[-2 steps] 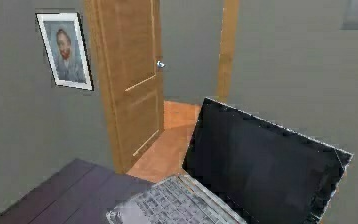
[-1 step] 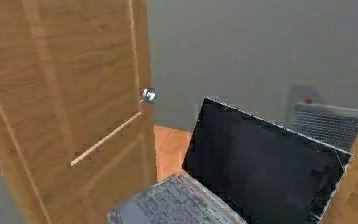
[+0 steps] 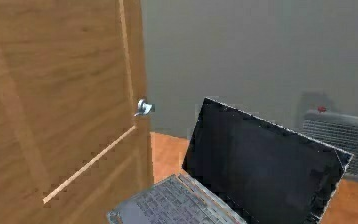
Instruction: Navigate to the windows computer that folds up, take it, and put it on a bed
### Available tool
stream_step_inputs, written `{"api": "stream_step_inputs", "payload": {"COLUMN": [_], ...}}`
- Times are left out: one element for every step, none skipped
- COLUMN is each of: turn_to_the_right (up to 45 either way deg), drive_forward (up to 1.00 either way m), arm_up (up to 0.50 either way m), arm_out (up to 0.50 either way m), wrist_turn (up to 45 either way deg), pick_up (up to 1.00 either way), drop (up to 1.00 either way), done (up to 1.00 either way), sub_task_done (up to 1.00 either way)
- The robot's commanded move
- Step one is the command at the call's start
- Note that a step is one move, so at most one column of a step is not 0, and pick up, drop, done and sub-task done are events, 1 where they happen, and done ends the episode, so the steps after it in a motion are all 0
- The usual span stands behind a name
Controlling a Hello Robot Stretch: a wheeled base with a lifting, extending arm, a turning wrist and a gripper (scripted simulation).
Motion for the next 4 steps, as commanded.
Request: {"api": "stream_step_inputs", "payload": {"turn_to_the_right": [9.0,0.0,6.0,0.0], "drive_forward": [0.00,1.00,0.00,0.20], "arm_up": [0.00,0.00,0.00,0.00], "arm_out": [0.00,0.00,0.00,0.00], "wrist_turn": [0.0,0.0,0.0,0.0], "pick_up": [0.00,0.00,0.00,0.00], "drop": [0.00,0.00,0.00,0.00], "done": [0.00,0.00,0.00,0.00], "sub_task_done": [0.00,0.00,0.00,0.00]}}
